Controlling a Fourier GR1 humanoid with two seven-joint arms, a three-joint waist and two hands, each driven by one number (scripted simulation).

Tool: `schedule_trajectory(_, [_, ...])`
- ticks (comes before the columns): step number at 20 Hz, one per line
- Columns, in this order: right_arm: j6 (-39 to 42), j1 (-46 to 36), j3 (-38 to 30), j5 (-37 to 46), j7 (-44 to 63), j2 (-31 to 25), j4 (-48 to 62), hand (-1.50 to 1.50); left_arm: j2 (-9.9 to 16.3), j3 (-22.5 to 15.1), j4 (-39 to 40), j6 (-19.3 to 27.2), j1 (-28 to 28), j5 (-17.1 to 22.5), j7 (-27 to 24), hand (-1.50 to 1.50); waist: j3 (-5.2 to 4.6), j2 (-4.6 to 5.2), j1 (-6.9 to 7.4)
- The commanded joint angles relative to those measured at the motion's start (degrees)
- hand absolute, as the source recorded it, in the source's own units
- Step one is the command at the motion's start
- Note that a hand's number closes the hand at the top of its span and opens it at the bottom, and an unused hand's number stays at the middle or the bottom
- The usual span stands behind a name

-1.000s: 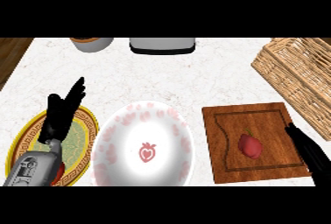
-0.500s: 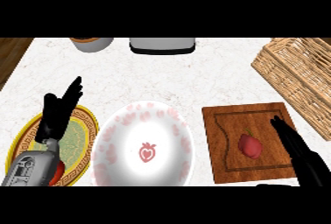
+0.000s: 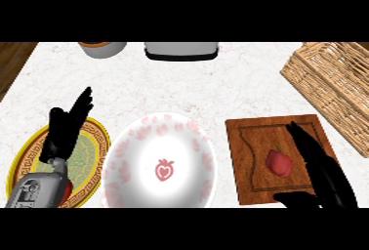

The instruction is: Pick the bell pepper from the cutting board and place it in the basket

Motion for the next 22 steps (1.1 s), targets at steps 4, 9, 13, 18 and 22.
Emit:
schedule_trajectory(4, [0.2, 2.0, 0.5, 1.2, 0.1, 1.8, 0.1, -1.50, -1.7, 1.4, 3.4, -0.7, 0.9, -1.4, -4.1, 0.00, 0.00, -0.01, -0.13])
schedule_trajectory(9, [-0.4, -1.9, 0.3, 2.6, 0.5, 3.2, 4.8, -1.50, -0.2, 3.7, 4.3, -3.7, -2.0, -1.0, -2.6, 0.00, 0.00, 0.00, -0.09])
schedule_trajectory(13, [-1.4, -2.6, -1.7, 1.6, -2.0, 2.8, 8.7, -1.50, -1.7, 2.9, 0.1, -3.1, -2.6, -1.0, 1.9, 0.00, 0.01, -0.01, -0.05])
schedule_trajectory(18, [-2.3, -6.1, 2.2, 6.3, -0.6, 4.8, 12.5, 1.50, -2.5, 2.5, -0.4, -1.8, -0.4, -3.1, 0.3, 0.00, 0.00, -0.01, 0.07])
schedule_trajectory(22, [-7.5, -6.3, 1.8, 10.5, -4.2, 3.0, 14.0, 1.50, -3.7, 2.9, 5.3, -0.7, -3.3, -4.0, -2.3, 0.00, -0.01, 0.06, -0.16])
